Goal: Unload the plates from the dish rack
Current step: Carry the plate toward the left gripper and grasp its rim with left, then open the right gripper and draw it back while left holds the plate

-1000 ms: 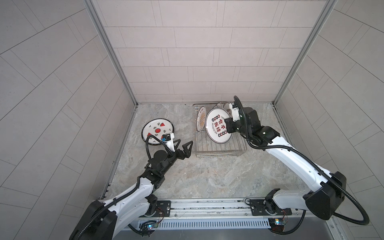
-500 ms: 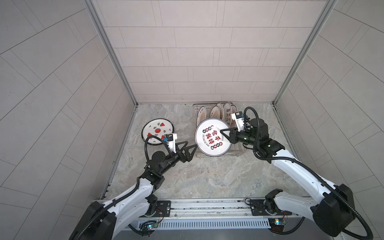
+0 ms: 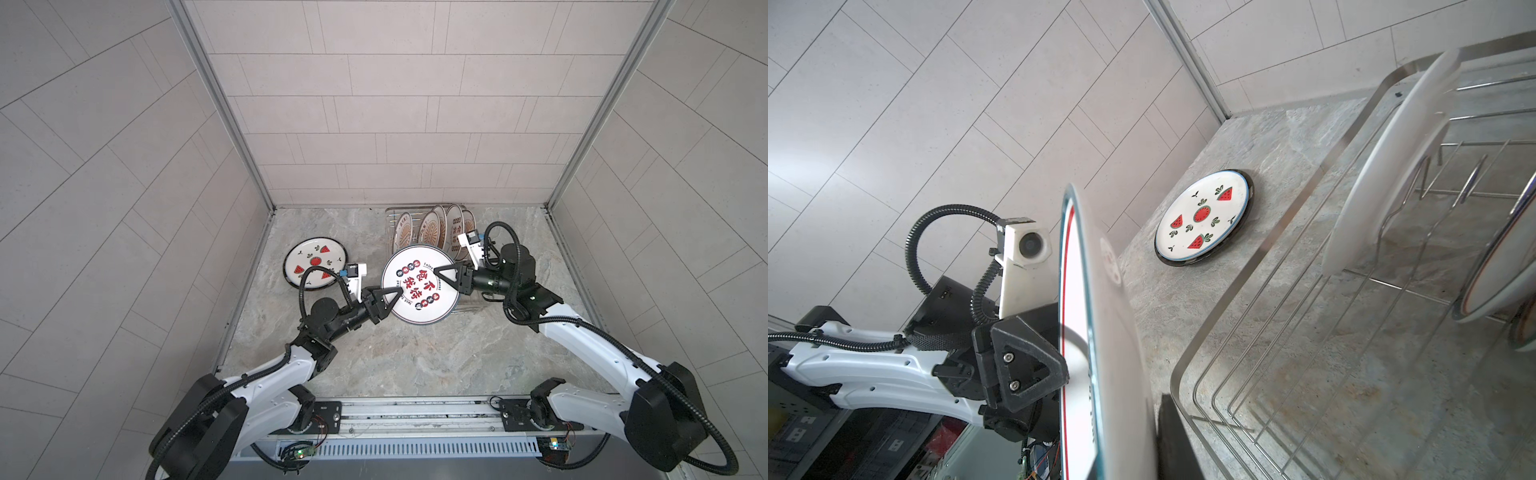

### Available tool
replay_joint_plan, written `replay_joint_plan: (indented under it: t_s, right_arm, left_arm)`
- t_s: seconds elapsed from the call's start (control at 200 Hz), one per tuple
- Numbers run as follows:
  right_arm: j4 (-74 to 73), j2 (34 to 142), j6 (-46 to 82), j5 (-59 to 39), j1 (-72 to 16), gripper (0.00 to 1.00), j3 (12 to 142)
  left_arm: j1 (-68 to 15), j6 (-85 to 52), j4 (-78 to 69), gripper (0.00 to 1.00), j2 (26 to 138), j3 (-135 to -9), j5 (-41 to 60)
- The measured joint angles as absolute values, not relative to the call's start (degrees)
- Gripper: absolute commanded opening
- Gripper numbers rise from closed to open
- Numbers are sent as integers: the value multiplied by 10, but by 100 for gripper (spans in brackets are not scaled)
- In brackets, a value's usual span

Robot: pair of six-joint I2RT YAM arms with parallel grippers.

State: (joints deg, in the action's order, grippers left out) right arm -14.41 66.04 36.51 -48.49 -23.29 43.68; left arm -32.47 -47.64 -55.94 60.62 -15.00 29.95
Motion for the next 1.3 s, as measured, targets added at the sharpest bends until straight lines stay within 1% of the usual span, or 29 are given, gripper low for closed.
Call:
replay_joint_plan:
  t_s: [0.125,0.215,0.295,0.36,0.46,0.575,0.666,0.701,0.966,1.016,1.086,1.146,1.171,1.301]
  right_arm:
    - [-147,660,364,-485,-233,12,437]
    - [-148,660,362,-487,-234,12,437]
    - [-149,660,345,-482,-239,12,438]
    - [-142,660,329,-471,-247,12,439]
    - [-121,660,314,-456,-256,14,447]
    - [-100,660,300,-438,-262,21,453]
    - [-85,660,297,-427,-268,33,454]
    - [-81,660,294,-423,-271,36,455]
    - [-65,665,287,-410,-277,38,463]
    - [-65,667,286,-409,-277,40,465]
    - [-64,669,284,-408,-278,52,465]
    - [-60,669,283,-407,-279,67,466]
    - [-59,669,286,-406,-280,72,466]
    - [-57,669,284,-404,-282,87,468]
  left_arm:
    - [-326,-479,-545,21,594,-150,298]
    - [-327,-479,-526,12,580,-150,293]
    - [-326,-491,-505,8,573,-151,281]
    - [-326,-495,-490,7,569,-151,274]
    - [-326,-497,-479,0,567,-151,270]
    - [-326,-499,-477,0,567,-151,265]
    - [-327,-495,-472,0,568,-151,256]
    - [-327,-495,-469,0,569,-151,252]
    - [-329,-497,-466,0,572,-151,236]
    - [-329,-498,-466,0,572,-151,231]
    - [-330,-499,-465,0,572,-151,221]
    - [-330,-500,-465,0,571,-149,211]
    - [-330,-501,-464,0,571,-148,206]
    - [-330,-502,-461,0,571,-145,194]
